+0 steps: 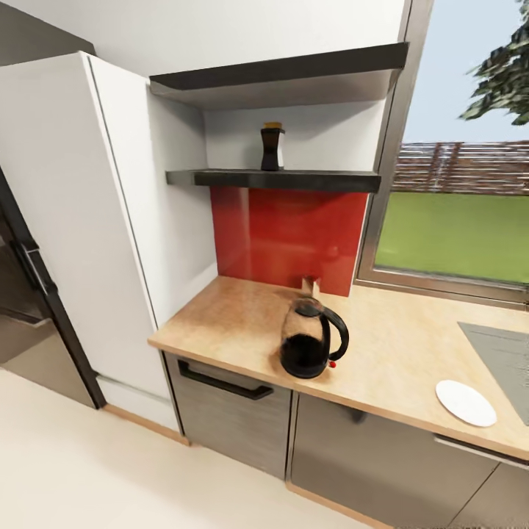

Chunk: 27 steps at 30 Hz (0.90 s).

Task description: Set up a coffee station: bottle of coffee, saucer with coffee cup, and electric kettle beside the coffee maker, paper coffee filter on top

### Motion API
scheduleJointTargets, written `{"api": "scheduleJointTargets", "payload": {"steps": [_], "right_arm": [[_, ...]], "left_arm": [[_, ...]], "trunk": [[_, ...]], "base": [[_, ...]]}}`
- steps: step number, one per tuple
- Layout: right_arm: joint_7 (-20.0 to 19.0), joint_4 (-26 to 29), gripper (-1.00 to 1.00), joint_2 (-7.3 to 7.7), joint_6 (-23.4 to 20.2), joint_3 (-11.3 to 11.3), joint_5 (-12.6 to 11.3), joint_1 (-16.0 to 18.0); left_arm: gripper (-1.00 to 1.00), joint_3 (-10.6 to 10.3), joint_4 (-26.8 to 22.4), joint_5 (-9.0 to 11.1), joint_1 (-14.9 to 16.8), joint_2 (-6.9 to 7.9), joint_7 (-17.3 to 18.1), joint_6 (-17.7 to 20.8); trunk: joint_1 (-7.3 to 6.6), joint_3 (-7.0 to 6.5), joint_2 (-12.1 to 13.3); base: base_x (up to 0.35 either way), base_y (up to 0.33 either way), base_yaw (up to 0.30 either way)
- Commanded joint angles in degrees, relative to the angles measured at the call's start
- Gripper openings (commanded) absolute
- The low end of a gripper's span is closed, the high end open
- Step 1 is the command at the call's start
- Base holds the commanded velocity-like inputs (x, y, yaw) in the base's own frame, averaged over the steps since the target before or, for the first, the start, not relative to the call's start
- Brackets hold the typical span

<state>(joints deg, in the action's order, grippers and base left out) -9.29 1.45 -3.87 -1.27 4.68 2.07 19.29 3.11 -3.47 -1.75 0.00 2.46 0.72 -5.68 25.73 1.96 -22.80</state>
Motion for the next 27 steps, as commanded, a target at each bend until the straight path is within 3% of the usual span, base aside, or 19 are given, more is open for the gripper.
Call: {"api": "scheduleJointTargets", "payload": {"steps": [1, 11, 27], "right_arm": [[0.0, 0.0, 1.0, 0.0, -0.1, 0.4, 0.2, 0.0], [0.0, 0.0, 1.0, 0.0, -0.1, 0.4, 0.2, 0.0], [0.0, 0.0, 1.0, 0.0, -0.2, 0.4, 0.2, 0.0]], "left_arm": [[1.0, 0.3, 0.0, -0.2, 0.0, 0.0, 0.1, -0.1], [1.0, 0.3, 0.0, -0.2, 0.0, -0.04, 0.1, -0.1], [1.0, 0.4, 0.0, -0.2, 0.0, -0.09, -0.5, -0.1]], "trunk": [[0.05, 0.12, -0.1], [0.05, 0.12, -0.1], [0.05, 0.12, -0.1]], "base": [[0.175, 0.294, -0.3], [0.138, 0.307, -0.3], [0.007, 0.334, -0.3]]}}
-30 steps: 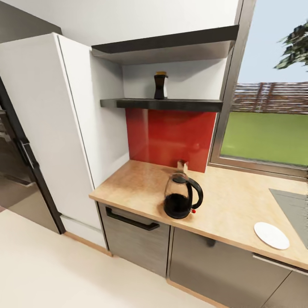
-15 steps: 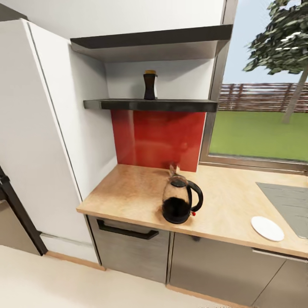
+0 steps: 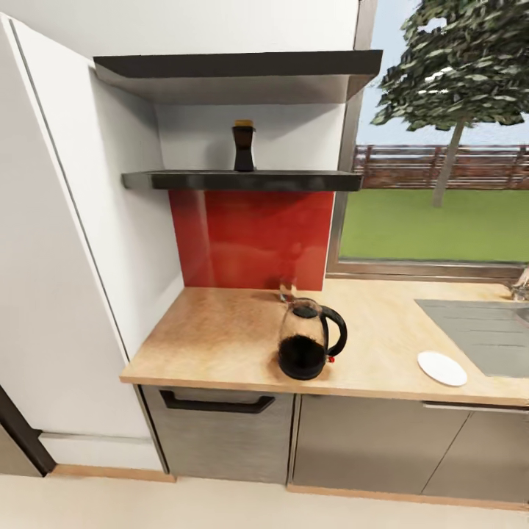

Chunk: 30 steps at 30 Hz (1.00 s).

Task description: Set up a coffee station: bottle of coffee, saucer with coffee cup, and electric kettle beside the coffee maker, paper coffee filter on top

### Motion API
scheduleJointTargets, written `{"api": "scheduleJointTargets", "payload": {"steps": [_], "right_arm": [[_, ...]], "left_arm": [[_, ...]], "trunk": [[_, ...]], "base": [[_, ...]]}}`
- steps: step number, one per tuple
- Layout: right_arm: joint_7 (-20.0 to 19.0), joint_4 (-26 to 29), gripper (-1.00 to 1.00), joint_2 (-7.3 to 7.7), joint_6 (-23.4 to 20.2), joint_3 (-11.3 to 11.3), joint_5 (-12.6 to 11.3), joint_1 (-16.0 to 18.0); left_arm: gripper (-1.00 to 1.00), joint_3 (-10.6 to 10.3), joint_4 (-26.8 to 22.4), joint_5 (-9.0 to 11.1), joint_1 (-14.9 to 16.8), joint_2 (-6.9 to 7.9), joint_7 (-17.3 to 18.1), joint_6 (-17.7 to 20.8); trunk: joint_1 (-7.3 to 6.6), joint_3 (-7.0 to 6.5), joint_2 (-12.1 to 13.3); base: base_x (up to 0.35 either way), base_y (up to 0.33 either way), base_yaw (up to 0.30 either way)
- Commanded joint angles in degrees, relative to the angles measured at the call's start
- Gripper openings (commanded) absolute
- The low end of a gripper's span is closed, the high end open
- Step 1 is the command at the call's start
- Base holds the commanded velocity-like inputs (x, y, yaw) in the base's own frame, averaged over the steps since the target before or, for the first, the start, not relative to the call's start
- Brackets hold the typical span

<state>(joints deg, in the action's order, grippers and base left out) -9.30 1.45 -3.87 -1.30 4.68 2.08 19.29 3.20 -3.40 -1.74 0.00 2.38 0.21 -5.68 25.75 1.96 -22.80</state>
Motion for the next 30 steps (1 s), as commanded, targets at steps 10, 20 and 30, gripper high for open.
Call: {"api": "scheduleJointTargets", "payload": {"steps": [10, 20, 30], "right_arm": [[-0.1, 0.0, 1.0, -0.08, -0.1, 0.5, 0.3, 0.0], [0.0, 0.0, 1.0, 0.0, 0.0, 0.5, 0.3, 0.0], [0.0, 0.0, 1.0, 0.07, 0.0, 0.5, 0.3, 0.0]], "left_arm": [[1.0, 0.3, 0.0, -0.2, 0.0, 0.03, 0.0, -0.1], [1.0, 0.3, 0.0, -0.2, -0.1, -0.01, 0.0, -0.1], [1.0, 0.1, 0.1, -0.5, -0.1, -0.07, 0.0, -0.1]], "trunk": [[0.03, 0.12, -0.1], [0.03, 0.12, -0.1], [0.03, 0.12, -0.1]], "base": [[0.0, 0.328, -0.149], [0.0, 0.147, -0.002], [-0.02, -0.008, 0.0]]}}
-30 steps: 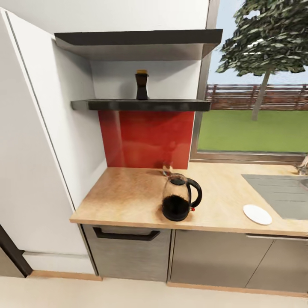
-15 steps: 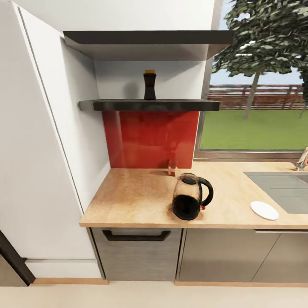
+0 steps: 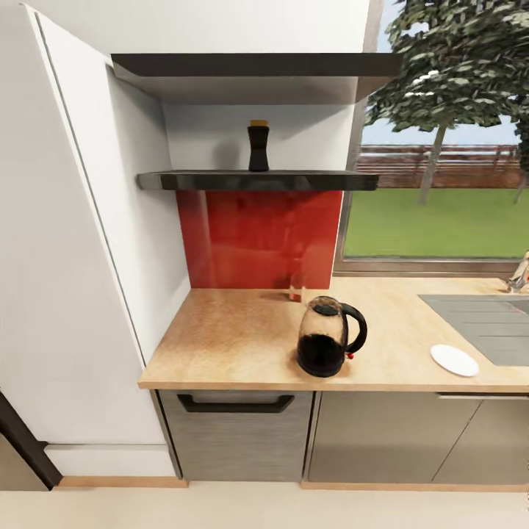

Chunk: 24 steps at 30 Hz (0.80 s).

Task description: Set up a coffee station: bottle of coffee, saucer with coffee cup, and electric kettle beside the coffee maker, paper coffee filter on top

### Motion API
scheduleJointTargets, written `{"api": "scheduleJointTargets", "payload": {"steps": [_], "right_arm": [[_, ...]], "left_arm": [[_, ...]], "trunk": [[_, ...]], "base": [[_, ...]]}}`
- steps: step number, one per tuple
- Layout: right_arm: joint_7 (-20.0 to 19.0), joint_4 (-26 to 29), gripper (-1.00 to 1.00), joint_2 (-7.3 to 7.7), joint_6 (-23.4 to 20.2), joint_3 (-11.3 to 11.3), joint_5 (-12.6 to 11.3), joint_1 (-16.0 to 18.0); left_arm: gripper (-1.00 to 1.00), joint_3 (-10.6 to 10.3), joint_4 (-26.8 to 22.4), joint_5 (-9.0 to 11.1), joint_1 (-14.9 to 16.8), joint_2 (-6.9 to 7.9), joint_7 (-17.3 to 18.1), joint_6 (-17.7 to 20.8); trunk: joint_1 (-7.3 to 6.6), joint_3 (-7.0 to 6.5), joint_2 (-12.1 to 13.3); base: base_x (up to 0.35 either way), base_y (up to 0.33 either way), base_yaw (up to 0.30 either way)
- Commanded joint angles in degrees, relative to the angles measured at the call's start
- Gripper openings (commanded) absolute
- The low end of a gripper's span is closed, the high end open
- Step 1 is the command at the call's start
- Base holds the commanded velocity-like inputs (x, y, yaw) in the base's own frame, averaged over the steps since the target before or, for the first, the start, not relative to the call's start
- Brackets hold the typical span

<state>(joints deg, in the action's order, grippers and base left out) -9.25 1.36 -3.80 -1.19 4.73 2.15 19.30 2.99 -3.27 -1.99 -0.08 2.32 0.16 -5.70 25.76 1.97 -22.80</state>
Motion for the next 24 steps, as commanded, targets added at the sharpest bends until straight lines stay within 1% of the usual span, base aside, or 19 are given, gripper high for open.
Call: {"api": "scheduleJointTargets", "payload": {"steps": [1, 6, 14, 15, 16, 17, 18, 19, 20, 21, 22, 24], "right_arm": [[0.0, 0.1, 1.0, 0.01, -0.1, 0.4, 0.2, 0.0], [0.0, 0.1, 1.0, -0.05, -0.1, 0.4, 0.2, 0.0], [0.0, 0.2, 1.0, -0.09, -0.2, 0.4, 0.1, 0.0], [0.0, 0.1, 1.0, 0.01, -0.1, 0.4, 0.2, 0.0], [0.0, 0.1, 1.0, 0.02, -0.1, 0.4, 0.2, 0.0], [0.0, 0.1, 1.0, 0.02, -0.1, 0.4, 0.3, 0.0], [0.0, 0.0, 1.0, 0.02, -0.1, 0.4, 0.3, 0.0], [0.0, 0.0, 1.0, 0.02, -0.1, 0.5, 0.3, 0.0], [0.0, 0.0, 1.0, 0.02, -0.1, 0.5, 0.3, -0.2], [0.0, 0.0, 1.0, 0.02, -0.1, 0.5, 0.3, -0.4], [0.0, 0.0, 1.0, 0.02, -0.1, 0.5, 0.3, -0.8], [0.0, 0.0, 1.0, 0.02, -0.1, 0.5, 0.3, -1.7]], "left_arm": [[1.0, 0.3, -0.1, -0.2, 0.0, -0.01, 0.0, -0.1], [1.0, 0.4, -0.1, 0.0, 0.0, 0.04, 0.0, -0.1], [1.0, 0.1, -0.3, 0.0, 0.2, 0.09, 0.2, -0.1], [1.0, 0.0, -6.6, -0.2, 2.0, 1.57, 0.6, -1.5], [1.0, 0.0, -8.9, -0.2, 2.1, 1.97, 0.7, -2.0], [1.0, -0.1, -12.8, -0.2, 2.2, 2.42, 0.8, -2.6], [1.0, -0.2, -15.6, -0.2, 2.3, 2.58, 1.0, -2.8], [1.0, -0.2, -17.0, -0.2, 2.3, 2.62, 1.2, -2.9], [1.0, -0.3, -19.8, -0.2, 2.3, 2.66, 1.9, -3.0], [1.0, -0.3, -21.1, -0.2, 2.3, 2.67, 2.6, -3.1], [1.0, -0.4, -23.7, -0.2, 2.3, 2.66, 4.3, -3.1], [1.0, -0.4, -28.9, -0.2, 2.5, 2.63, 9.4, -3.1]], "trunk": [[0.02, 0.12, -0.1], [0.02, 0.12, -0.1], [0.02, 0.12, -0.1], [0.02, 0.12, -0.1], [0.02, 0.12, -0.1], [0.02, 0.12, -0.1], [0.02, 0.12, -0.1], [0.02, 0.12, -0.1], [0.02, 0.12, -0.1], [0.02, 0.12, -0.1], [0.02, 0.12, -0.1], [0.02, 0.12, -0.1]], "base": [[-0.167, -0.115, 0.0], [-0.17, -0.082, 0.0], [-0.017, -0.006, 0.0], [0.0, 0.0, 0.0], [0.0, 0.0, 0.0], [0.0, 0.0, 0.0], [0.0, 0.0, 0.0], [0.0, 0.0, 0.0], [0.0, 0.0, 0.0], [0.0, 0.0, 0.0], [0.0, 0.0, 0.0], [0.0, 0.0, 0.0]]}}
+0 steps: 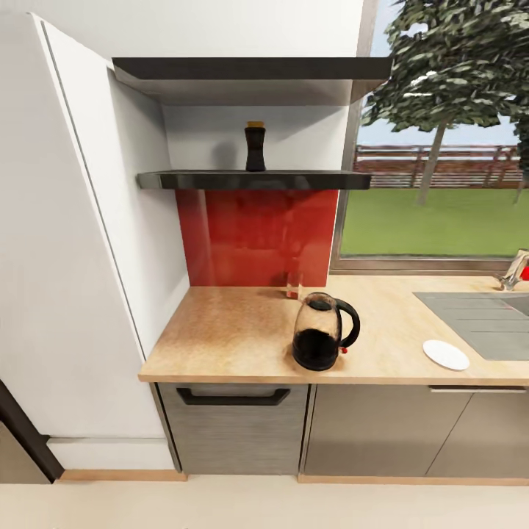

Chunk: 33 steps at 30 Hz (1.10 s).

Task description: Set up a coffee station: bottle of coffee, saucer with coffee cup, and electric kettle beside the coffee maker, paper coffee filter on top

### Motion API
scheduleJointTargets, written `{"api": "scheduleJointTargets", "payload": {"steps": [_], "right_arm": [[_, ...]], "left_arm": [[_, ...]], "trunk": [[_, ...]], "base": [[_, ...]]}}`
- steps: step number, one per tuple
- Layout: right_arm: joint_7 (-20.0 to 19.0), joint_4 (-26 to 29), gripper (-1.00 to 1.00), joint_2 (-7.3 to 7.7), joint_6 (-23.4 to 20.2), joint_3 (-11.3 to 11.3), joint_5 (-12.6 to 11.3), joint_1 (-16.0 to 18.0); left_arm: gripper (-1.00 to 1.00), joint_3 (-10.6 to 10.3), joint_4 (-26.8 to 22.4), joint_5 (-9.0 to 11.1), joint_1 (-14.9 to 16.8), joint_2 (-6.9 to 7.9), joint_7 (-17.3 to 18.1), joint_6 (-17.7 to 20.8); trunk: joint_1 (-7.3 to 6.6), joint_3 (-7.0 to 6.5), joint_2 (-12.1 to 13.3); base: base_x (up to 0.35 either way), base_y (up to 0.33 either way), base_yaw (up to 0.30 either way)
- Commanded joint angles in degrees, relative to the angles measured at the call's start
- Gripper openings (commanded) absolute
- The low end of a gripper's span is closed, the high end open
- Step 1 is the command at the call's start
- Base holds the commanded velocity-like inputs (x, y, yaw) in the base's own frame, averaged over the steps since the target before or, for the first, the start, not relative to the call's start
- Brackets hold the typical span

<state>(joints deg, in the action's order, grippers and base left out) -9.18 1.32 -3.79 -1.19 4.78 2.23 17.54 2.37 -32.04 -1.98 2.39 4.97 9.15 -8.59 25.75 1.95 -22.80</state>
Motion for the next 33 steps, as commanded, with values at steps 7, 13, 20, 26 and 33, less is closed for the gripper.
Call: {"api": "scheduleJointTargets", "payload": {"steps": [7, 13, 20, 26, 33], "right_arm": [[0.0, 0.1, 1.0, 0.28, -0.1, 0.5, 0.4, -0.7], [0.0, 0.1, 1.0, 0.94, 0.0, 0.7, 0.5, -0.7], [0.0, 0.2, 1.0, 0.99, 0.1, 0.8, 0.5, -0.7], [0.0, 0.5, 1.0, 0.59, 0.2, 0.7, 0.3, -0.7], [0.0, 0.5, 1.0, 0.3, 0.3, 0.5, 0.0, -0.7]], "left_arm": [[1.0, 0.4, -12.1, 0.0, 1.8, -0.18, 15.0, 1.8], [1.0, 0.2, -23.0, 0.0, 4.7, -0.89, 26.9, 14.2], [1.0, 0.0, -33.3, 0.1, 8.4, -1.08, 41.9, 26.8], [1.0, -0.4, -42.0, 0.1, 24.6, -3.22, 60.7, 50.9], [1.0, -3.5, -39.6, -0.2, 54.6, -8.52, 63.2, 65.4]], "trunk": [[0.03, 0.14, -0.1], [0.03, 0.14, -0.1], [0.03, 0.14, -0.1], [0.03, 0.14, -0.1], [0.03, 0.14, -0.1]], "base": [[0.0, 0.0, 0.0], [0.0, 0.0, 0.0], [0.0, 0.0, 0.0], [0.0, 0.0, 0.0], [0.0, 0.0, 0.0]]}}
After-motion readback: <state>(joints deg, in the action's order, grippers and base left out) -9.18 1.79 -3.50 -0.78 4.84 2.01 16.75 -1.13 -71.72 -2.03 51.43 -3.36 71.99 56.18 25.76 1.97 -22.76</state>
